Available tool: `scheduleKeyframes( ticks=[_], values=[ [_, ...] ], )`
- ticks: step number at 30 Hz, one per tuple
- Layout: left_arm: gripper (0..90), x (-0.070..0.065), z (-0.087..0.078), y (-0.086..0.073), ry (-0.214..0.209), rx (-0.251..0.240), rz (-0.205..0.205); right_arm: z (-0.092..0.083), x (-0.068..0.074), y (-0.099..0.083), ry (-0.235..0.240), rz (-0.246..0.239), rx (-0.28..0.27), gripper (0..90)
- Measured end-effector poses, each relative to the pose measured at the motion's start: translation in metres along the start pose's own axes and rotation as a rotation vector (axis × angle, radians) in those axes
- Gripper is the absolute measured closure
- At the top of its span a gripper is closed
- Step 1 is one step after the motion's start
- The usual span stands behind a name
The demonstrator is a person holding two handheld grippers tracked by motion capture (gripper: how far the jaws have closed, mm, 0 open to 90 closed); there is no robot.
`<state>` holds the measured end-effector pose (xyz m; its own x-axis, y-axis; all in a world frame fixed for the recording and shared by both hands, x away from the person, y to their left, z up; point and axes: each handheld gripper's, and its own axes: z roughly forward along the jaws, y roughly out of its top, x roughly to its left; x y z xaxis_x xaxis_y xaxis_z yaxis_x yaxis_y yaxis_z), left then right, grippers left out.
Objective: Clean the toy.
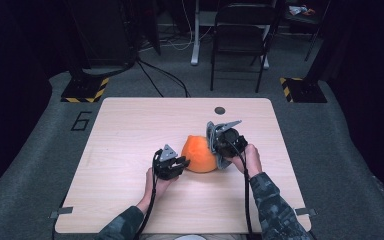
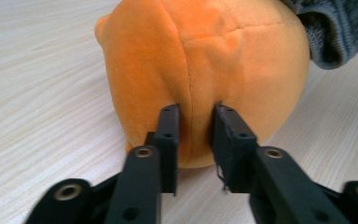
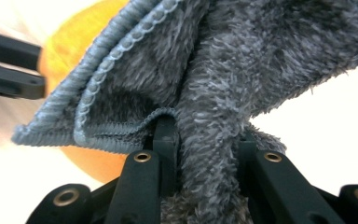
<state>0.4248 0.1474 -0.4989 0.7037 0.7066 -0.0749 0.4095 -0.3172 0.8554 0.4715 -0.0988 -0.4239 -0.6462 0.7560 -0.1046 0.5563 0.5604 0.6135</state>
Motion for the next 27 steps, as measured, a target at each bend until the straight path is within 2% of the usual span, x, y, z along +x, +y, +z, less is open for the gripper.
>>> scheduleKeyframes(
  ticks=[2, 4, 8, 11, 15, 16, 21, 23, 27],
  values=[
    [60.8, -0.002, 0.000, 0.001, 0.016, 0.022, 0.015, 0.005, -0.003, -0.003, -0.024, 0.003, 0.007, 71.2],
    [54.1, -0.004, 0.001, 0.000, 0.018, 0.046, 0.007, 0.008, -0.007, -0.005, -0.030, 0.033, 0.000, 71.2],
    [48.0, -0.012, 0.011, -0.002, 0.057, 0.059, 0.045, 0.011, -0.011, -0.007, -0.034, 0.051, -0.004, 71.2],
    [55.0, -0.013, 0.013, -0.004, 0.067, 0.045, 0.048, 0.012, -0.011, -0.008, -0.035, 0.054, -0.007, 71.2],
    [75.3, -0.012, 0.014, -0.007, 0.062, 0.027, 0.047, 0.011, -0.011, -0.006, -0.036, 0.044, -0.010, 71.2],
    [78.6, -0.012, 0.014, -0.007, 0.065, 0.025, 0.057, 0.010, -0.011, -0.006, -0.037, 0.044, -0.004, 71.1],
    [83.8, -0.014, 0.009, -0.001, 0.047, 0.014, 0.070, 0.004, -0.013, -0.005, -0.050, 0.040, -0.003, 71.1],
    [84.4, -0.015, 0.007, 0.001, 0.041, 0.003, 0.071, -0.001, -0.015, -0.004, -0.047, 0.060, -0.010, 71.1],
    [84.7, -0.019, 0.003, 0.005, 0.034, -0.016, 0.083, -0.014, -0.017, 0.000, -0.028, 0.072, -0.055, 71.1]
  ],
)
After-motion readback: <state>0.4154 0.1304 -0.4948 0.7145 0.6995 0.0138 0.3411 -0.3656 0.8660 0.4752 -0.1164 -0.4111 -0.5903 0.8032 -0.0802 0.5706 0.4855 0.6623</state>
